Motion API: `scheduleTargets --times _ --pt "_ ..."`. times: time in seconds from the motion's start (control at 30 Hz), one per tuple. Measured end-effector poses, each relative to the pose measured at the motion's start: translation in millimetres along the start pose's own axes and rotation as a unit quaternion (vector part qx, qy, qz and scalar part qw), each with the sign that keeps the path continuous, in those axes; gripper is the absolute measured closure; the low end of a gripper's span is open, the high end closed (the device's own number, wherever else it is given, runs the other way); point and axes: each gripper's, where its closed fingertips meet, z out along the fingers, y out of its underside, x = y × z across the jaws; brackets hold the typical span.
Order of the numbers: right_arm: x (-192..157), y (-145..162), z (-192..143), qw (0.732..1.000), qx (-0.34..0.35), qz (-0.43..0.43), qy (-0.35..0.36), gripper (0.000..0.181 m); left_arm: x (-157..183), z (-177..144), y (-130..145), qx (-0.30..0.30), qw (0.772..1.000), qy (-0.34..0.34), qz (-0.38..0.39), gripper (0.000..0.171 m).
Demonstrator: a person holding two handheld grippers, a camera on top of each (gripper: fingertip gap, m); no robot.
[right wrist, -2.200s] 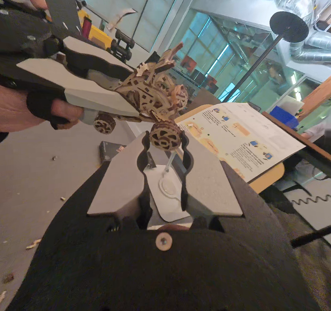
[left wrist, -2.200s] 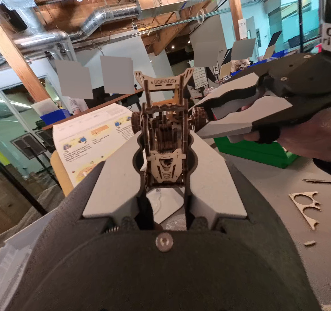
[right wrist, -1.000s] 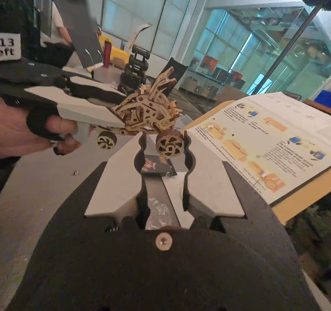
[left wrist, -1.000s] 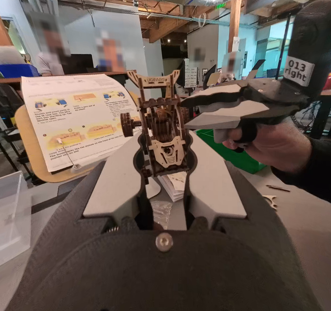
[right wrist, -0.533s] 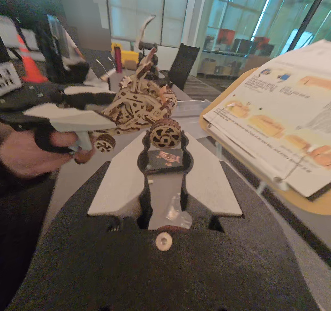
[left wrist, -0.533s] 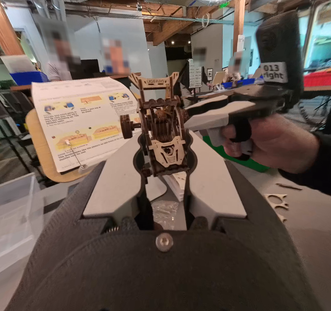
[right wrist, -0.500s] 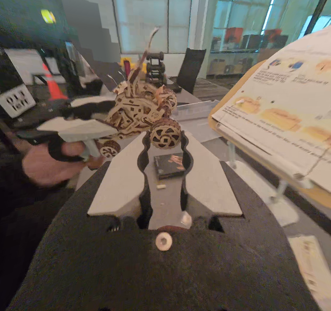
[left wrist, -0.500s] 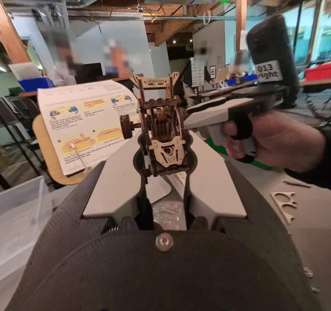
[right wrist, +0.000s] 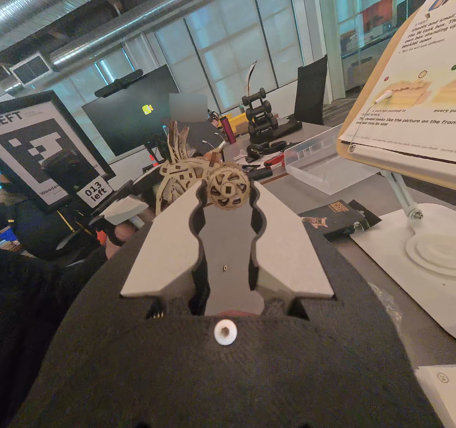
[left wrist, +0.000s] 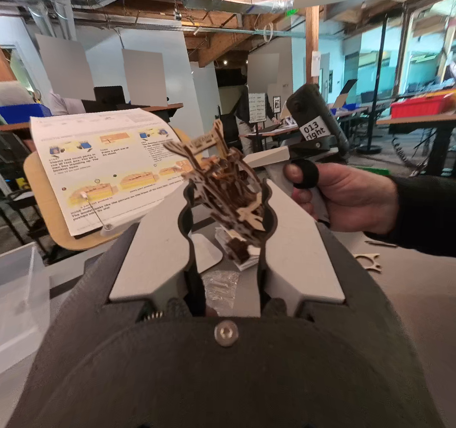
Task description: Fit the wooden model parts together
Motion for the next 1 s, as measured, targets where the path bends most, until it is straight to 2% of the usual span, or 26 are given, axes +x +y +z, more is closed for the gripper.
scheduleTargets --times 0.1,0.2,0.3,0.43,0.53,0.6,0.63,0.7,0.77,1.0 --pt "2.9 1.0 0.3 1.000 -0.003 0.011 -0.010 0.149 -8.4 -13.9 -2.1 0.018 0.998 0.020 -0.054 0.134" --pt "0.3 3.7 4.2 0.999 -0.012 0.026 -0.024 0.149 -22.6 -24.8 8.3 0.020 0.995 0.017 -0.097 0.140" --pt "-3.3 7.4 10.3 0.998 -0.022 0.049 -0.045 0.149 -33.0 -34.2 7.8 0.043 0.991 0.022 -0.121 0.132" --pt "-8.8 19.5 18.7 0.993 -0.045 0.076 -0.081 0.149 -37.3 -35.7 7.6 0.031 0.996 0.031 -0.079 0.112" --pt "-15.9 28.4 25.2 0.987 -0.058 0.099 -0.109 0.149 -27.4 -37.2 1.0 0.048 0.990 0.088 -0.095 0.114" --pt "-20.2 33.0 29.8 0.985 -0.064 0.105 -0.120 0.149 -23.2 -35.0 8.6 0.029 0.986 0.113 -0.123 0.113" --pt "-21.9 34.4 31.9 0.984 -0.065 0.109 -0.123 0.149 -25.0 -34.2 12.9 0.023 0.986 0.109 -0.127 0.116" --pt "-22.9 36.5 35.1 0.983 -0.065 0.117 -0.126 0.149 -24.7 -37.9 8.8 0.047 0.983 0.113 -0.134 0.128" --pt "-21.7 38.1 37.9 0.981 -0.064 0.129 -0.128 0.149 -21.7 -38.9 11.6 0.037 0.982 0.125 -0.139 0.135" --pt "-8.6 58.0 52.9 0.972 -0.084 0.180 -0.127 0.149 -30.0 -44.6 28.3 0.001 0.982 0.108 -0.157 0.146"
